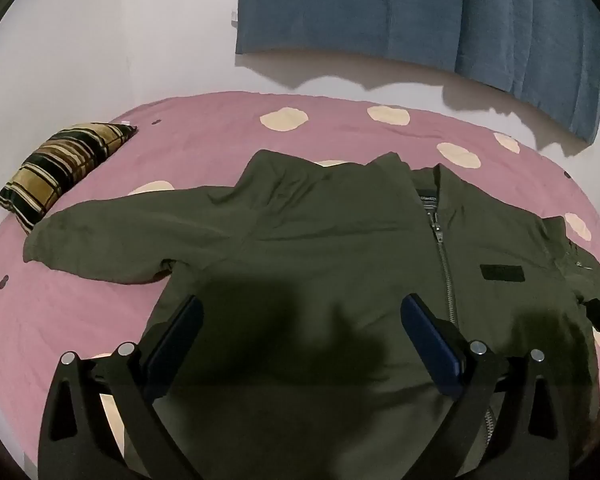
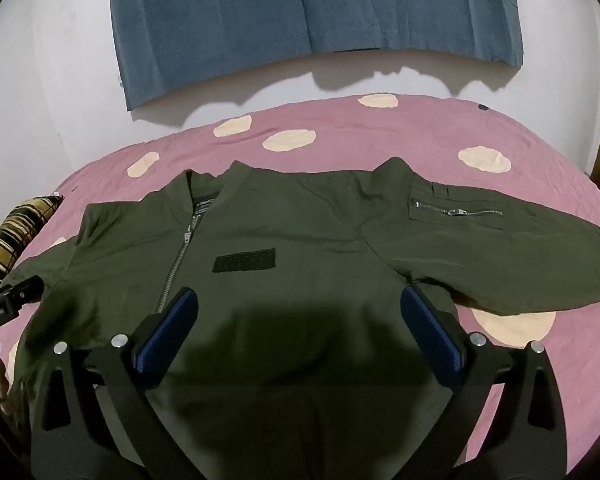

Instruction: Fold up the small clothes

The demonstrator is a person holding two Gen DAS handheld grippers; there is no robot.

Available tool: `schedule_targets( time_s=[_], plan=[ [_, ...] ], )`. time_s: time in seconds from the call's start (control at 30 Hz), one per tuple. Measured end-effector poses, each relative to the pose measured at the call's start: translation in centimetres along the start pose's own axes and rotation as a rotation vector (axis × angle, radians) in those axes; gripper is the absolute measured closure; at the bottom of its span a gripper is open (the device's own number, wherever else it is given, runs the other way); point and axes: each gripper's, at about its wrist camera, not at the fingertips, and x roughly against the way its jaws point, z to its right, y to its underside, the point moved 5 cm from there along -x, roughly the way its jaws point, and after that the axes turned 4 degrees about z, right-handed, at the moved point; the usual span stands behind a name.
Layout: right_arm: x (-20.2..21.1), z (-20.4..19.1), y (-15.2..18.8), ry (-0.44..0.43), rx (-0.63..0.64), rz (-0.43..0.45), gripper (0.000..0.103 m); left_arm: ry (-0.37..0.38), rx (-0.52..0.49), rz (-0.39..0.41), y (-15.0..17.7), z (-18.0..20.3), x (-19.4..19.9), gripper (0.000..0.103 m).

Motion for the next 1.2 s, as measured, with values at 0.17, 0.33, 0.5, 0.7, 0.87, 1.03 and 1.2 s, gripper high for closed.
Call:
schedule_targets(
  time_s=[0.17, 0.33, 0.5, 0.7, 0.87, 1.03, 1.2],
  plan=[
    [0.00, -0.03, -0.02, 0.001, 0.000, -0.001, 0.002, -0.002, -0.002, -0.001, 0.03, 0.20, -0.08, 0.005],
    [-0.16, -0.16, 0.06, 0.002, 0.002, -0.007, 0.002, 0.002, -0.007, -0.009, -0.04, 0.53, -0.28, 0.005],
    [-0.18, -0.18, 0.05, 0.003, 0.001, -0.008, 0.002, 0.011, 0.004, -0.008, 0.10, -0.16, -0.09, 0.005],
    [-0.33, -0.35, 0.36, 0.001, 0.003, -0.015, 0.002, 0.007, 0.012, 0.020, 0.62, -0.23, -0.23, 0.005],
    [-0.51, -0.40, 0.50, 0.001, 0.005, -0.020, 0.002, 0.020, 0.029, 0.051, 0.57, -0.21, -0.15, 0.005],
    [-0.66, -0.40, 0.50, 0.002, 0.001, -0.029, 0.002, 0.017, 0.026, 0.050, 0.74, -0.15, -0.39, 0.005],
    [-0.73, -0.38, 0.60, 0.000, -0.001, -0.035, 0.002, 0.037, 0.053, 0.082, 0.41, -0.18, -0.28, 0.005]
  ],
)
